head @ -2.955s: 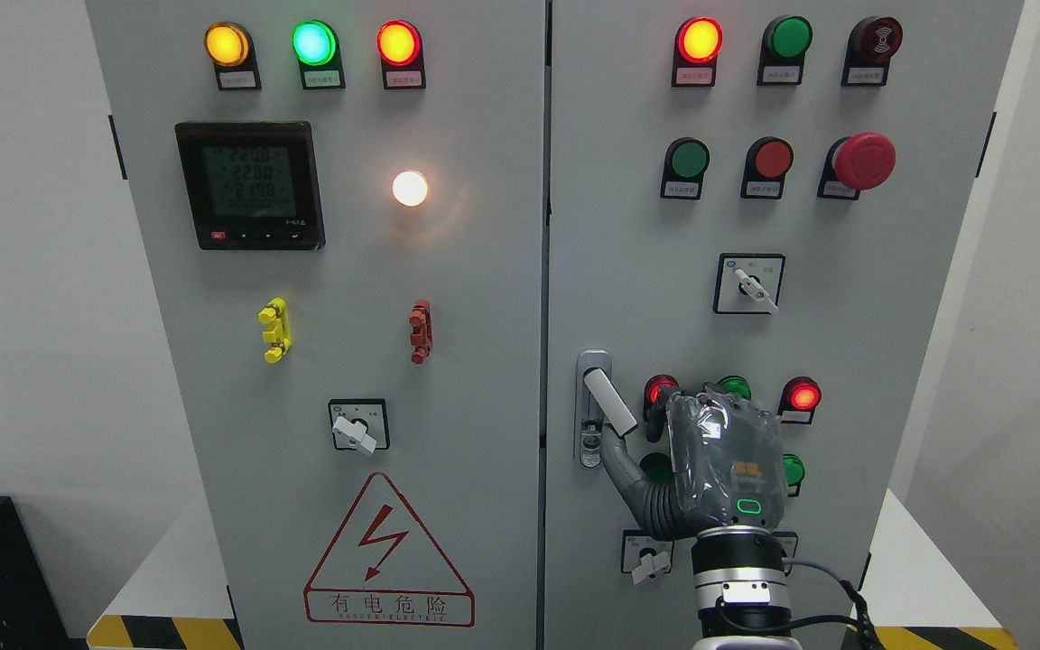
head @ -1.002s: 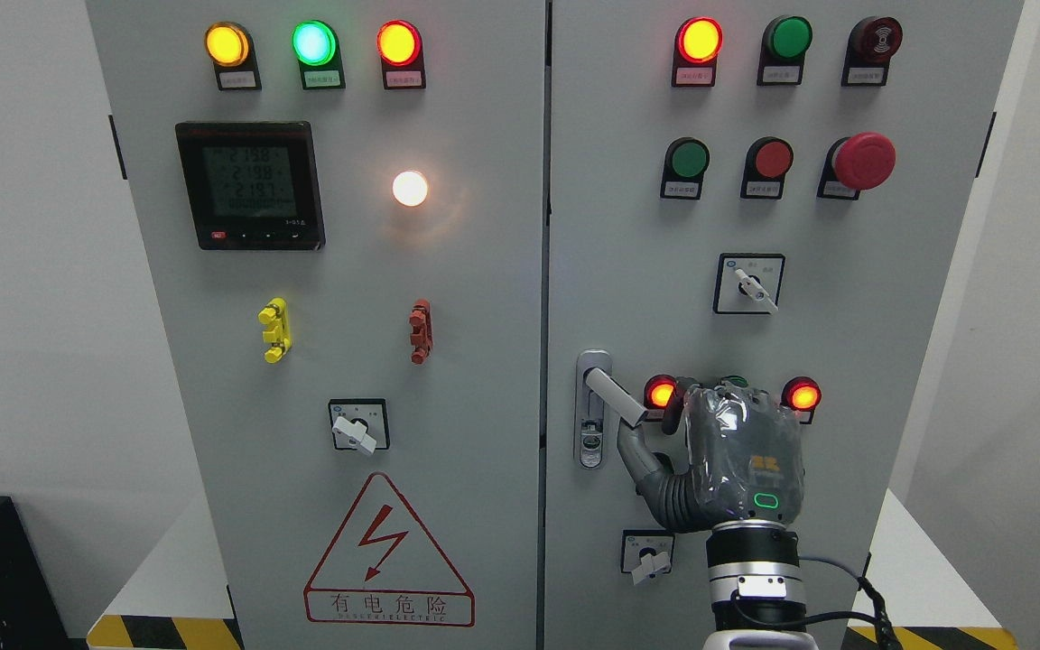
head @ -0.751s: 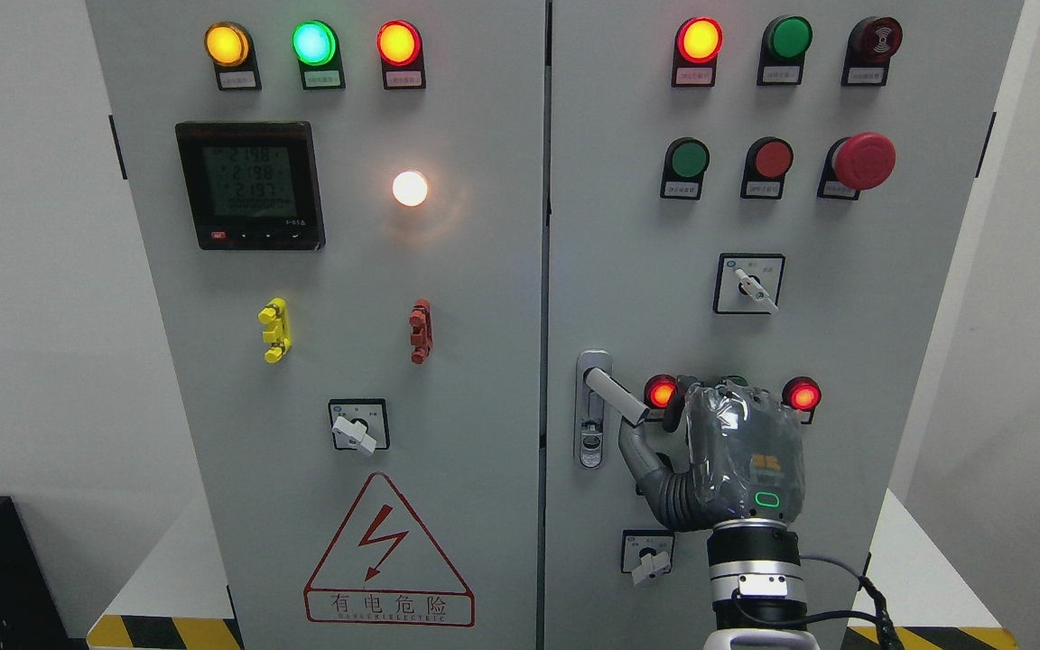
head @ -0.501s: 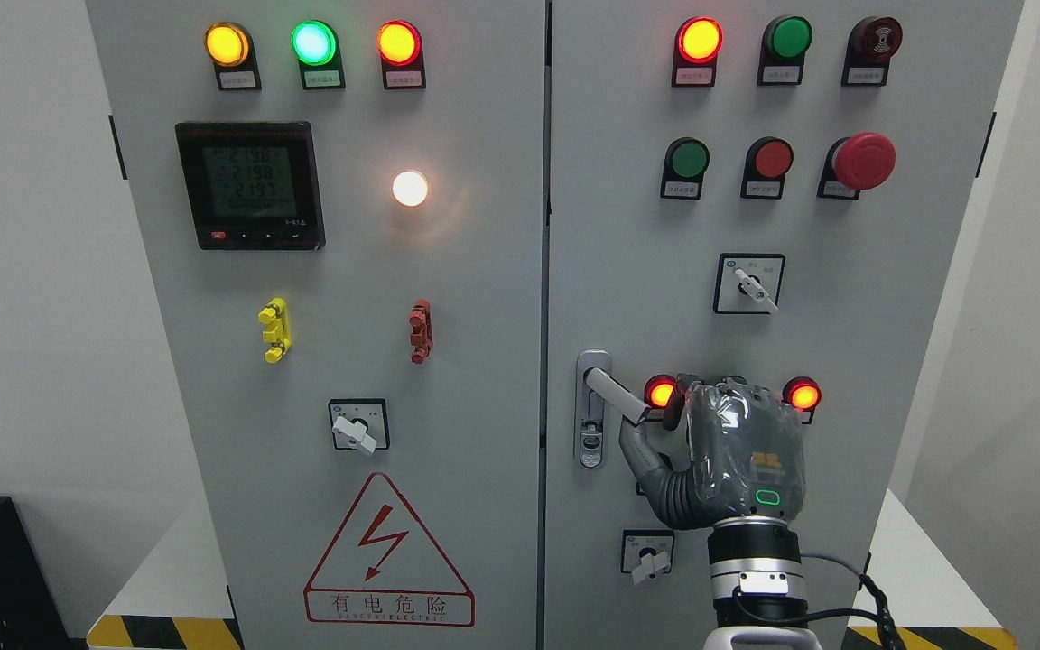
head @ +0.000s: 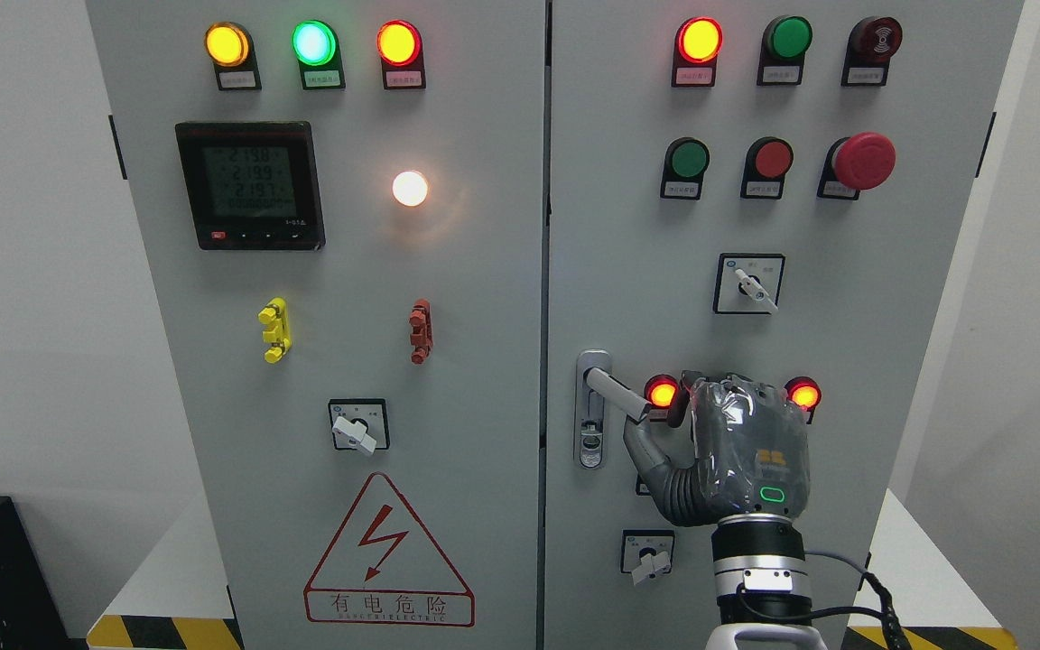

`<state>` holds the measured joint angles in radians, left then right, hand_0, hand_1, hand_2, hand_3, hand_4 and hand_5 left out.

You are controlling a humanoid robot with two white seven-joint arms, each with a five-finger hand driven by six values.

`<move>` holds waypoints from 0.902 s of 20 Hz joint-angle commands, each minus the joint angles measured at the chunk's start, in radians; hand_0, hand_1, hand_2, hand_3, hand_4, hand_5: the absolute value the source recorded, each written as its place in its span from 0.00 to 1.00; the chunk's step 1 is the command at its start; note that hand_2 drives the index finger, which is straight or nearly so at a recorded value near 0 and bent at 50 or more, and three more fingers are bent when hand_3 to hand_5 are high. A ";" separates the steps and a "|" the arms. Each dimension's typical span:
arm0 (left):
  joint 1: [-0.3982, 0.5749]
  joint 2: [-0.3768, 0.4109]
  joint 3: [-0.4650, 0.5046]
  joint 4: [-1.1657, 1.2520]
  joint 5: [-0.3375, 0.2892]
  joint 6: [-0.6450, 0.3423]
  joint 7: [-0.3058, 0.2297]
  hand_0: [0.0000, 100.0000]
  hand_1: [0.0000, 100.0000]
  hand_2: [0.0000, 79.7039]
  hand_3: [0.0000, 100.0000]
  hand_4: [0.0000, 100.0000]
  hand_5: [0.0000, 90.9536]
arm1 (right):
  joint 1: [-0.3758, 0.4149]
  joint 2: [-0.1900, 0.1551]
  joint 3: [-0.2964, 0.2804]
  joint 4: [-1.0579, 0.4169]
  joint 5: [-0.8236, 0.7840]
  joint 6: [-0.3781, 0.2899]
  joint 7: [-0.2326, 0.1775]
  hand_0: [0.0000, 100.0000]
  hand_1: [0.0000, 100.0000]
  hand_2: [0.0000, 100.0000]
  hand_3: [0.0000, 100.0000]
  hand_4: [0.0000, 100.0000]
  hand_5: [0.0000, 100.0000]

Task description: Release door handle

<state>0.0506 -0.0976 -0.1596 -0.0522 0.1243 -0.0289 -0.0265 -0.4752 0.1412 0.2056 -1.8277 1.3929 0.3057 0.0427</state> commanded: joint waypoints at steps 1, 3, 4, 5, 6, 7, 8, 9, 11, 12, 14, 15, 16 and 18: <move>0.000 -0.001 0.000 0.000 0.000 0.001 0.000 0.00 0.00 0.05 0.11 0.00 0.00 | -0.008 0.000 -0.005 -0.001 0.000 0.000 0.000 0.47 0.40 0.68 0.90 0.70 0.62; 0.000 0.001 0.000 0.000 0.000 0.000 0.000 0.00 0.00 0.06 0.11 0.00 0.00 | -0.011 0.000 -0.005 -0.001 0.000 0.000 0.000 0.47 0.40 0.68 0.90 0.70 0.62; 0.000 0.001 0.000 0.000 0.000 0.001 0.000 0.00 0.00 0.06 0.11 0.00 0.00 | -0.011 0.000 -0.005 -0.001 0.000 0.000 0.002 0.47 0.40 0.68 0.90 0.70 0.62; 0.000 0.001 0.000 0.000 0.000 0.000 0.000 0.00 0.00 0.06 0.11 0.00 0.00 | -0.011 0.000 -0.005 -0.001 0.000 0.000 0.002 0.47 0.40 0.68 0.90 0.70 0.62; 0.000 -0.001 0.000 0.000 0.000 0.000 0.000 0.00 0.00 0.06 0.11 0.00 0.00 | -0.011 0.000 -0.005 -0.001 0.000 0.000 0.002 0.47 0.40 0.68 0.90 0.70 0.62; 0.000 -0.001 0.000 0.000 0.000 0.001 0.000 0.00 0.00 0.06 0.11 0.00 0.00 | -0.011 0.000 -0.005 -0.001 -0.002 0.000 0.002 0.47 0.40 0.68 0.90 0.70 0.62; 0.000 -0.001 0.000 0.000 0.000 0.001 0.000 0.00 0.00 0.06 0.11 0.00 0.00 | -0.011 0.000 -0.005 -0.001 -0.002 0.000 0.002 0.47 0.40 0.68 0.90 0.70 0.62; 0.000 0.001 0.000 0.000 0.000 0.001 0.000 0.00 0.00 0.06 0.11 0.00 0.00 | -0.011 0.000 -0.005 -0.001 -0.002 0.000 0.002 0.47 0.40 0.68 0.90 0.70 0.62; 0.000 -0.001 0.000 0.000 0.000 0.000 0.000 0.00 0.00 0.06 0.11 0.00 0.00 | -0.013 0.000 -0.005 -0.001 -0.002 0.000 0.002 0.47 0.40 0.68 0.90 0.70 0.62; 0.000 0.001 0.000 0.000 0.000 0.000 0.000 0.00 0.00 0.06 0.11 0.00 0.00 | -0.013 0.000 -0.005 -0.001 -0.002 0.000 0.000 0.47 0.40 0.68 0.90 0.70 0.62; 0.000 -0.001 0.000 0.000 0.000 0.001 0.000 0.00 0.00 0.06 0.11 0.00 0.00 | -0.014 0.000 -0.005 -0.001 -0.017 0.000 0.002 0.47 0.40 0.68 0.90 0.70 0.62; 0.000 -0.001 0.000 0.000 0.000 0.001 0.000 0.00 0.00 0.06 0.11 0.00 0.00 | -0.017 0.000 -0.005 0.001 -0.021 0.000 0.002 0.47 0.40 0.68 0.90 0.70 0.62; 0.000 0.001 0.000 0.000 0.000 0.000 0.000 0.00 0.00 0.06 0.11 0.00 0.00 | -0.019 0.000 -0.005 0.001 -0.021 0.000 0.000 0.47 0.40 0.68 0.90 0.70 0.62; 0.000 -0.001 0.000 0.000 0.000 0.001 0.002 0.00 0.00 0.05 0.11 0.00 0.00 | -0.017 0.000 -0.005 0.001 -0.021 0.000 0.000 0.47 0.40 0.68 0.90 0.70 0.62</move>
<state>0.0506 -0.0976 -0.1596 -0.0522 0.1243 -0.0296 -0.0264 -0.4895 0.1412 0.2016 -1.8280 1.3798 0.3067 0.0445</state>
